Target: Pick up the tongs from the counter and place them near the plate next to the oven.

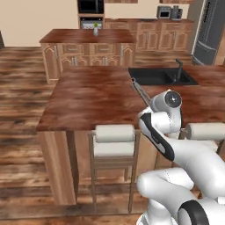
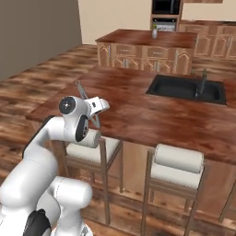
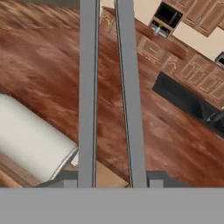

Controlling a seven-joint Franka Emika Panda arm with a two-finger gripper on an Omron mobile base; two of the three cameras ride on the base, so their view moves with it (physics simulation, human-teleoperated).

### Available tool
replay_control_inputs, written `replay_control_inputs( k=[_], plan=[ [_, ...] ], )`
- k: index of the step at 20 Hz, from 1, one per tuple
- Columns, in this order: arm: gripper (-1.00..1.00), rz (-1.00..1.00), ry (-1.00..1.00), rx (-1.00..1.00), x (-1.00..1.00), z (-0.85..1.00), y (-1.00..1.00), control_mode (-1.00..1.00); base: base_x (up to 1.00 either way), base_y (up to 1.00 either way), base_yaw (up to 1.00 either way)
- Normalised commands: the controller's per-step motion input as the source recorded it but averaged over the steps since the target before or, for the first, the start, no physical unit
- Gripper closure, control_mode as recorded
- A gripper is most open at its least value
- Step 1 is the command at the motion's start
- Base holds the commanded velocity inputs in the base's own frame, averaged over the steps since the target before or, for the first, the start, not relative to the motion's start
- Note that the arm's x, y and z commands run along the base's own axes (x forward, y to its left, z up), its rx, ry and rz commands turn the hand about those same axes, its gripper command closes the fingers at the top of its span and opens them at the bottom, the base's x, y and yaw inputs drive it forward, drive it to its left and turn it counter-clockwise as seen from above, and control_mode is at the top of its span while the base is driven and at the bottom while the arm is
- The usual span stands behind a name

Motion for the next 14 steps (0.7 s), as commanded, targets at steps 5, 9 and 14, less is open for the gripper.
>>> replay_control_inputs(
  k=[5, 9, 14],
  plan=[
    [1.0, 0.0, 0.0, 0.0, 0.0, 0.0, 0.0, 1.0, 0.12, 1.0, 0.0],
    [1.0, 0.0, 0.0, 0.0, 0.0, 0.0, 0.0, 1.0, 0.2, 1.0, 0.0],
    [1.0, 0.0, 0.0, 0.0, 0.0, 0.0, 0.0, 1.0, 0.33, 1.0, -0.04]
  ],
)
